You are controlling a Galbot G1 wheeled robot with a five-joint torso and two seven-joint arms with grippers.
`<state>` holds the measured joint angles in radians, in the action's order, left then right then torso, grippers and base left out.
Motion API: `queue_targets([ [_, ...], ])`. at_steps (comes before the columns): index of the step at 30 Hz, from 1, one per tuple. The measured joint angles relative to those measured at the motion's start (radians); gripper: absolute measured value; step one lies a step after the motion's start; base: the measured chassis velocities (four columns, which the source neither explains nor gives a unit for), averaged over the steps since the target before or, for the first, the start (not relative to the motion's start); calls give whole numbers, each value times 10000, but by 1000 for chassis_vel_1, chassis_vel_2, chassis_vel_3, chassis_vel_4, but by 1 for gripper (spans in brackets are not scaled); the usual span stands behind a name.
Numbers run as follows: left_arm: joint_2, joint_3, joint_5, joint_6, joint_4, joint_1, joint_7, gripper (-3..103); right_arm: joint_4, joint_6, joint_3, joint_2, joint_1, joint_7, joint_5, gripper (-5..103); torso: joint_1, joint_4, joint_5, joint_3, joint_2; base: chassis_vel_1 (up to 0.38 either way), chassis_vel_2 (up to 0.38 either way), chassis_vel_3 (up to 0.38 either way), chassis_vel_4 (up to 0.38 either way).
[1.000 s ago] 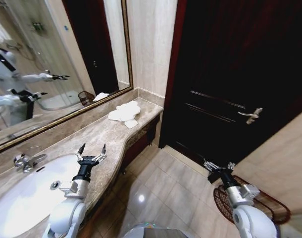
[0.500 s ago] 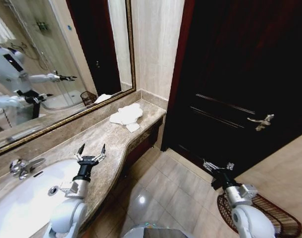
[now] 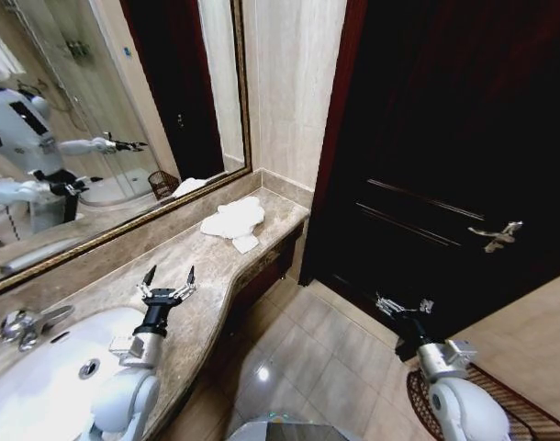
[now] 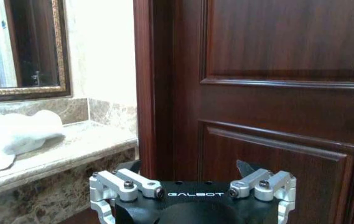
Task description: Discard the used towel into the hamper.
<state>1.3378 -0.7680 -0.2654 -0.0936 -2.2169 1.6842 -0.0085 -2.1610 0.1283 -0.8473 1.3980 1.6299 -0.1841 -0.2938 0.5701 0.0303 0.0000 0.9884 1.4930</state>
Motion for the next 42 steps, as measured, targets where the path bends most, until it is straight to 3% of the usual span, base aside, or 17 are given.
queue_targets([
  [16,-15,-26,-12,48,117,-49,-63,100,-53,29,54,43,-47,-23,53,100,0,1,0,0,0,-72,73,74,-72],
  [42,-644,264,-372,988,258,-646,-184,100,24,-40,51,190,-110,-38,122,100,0,-2,-2,0,0,-70,71,70,-72],
])
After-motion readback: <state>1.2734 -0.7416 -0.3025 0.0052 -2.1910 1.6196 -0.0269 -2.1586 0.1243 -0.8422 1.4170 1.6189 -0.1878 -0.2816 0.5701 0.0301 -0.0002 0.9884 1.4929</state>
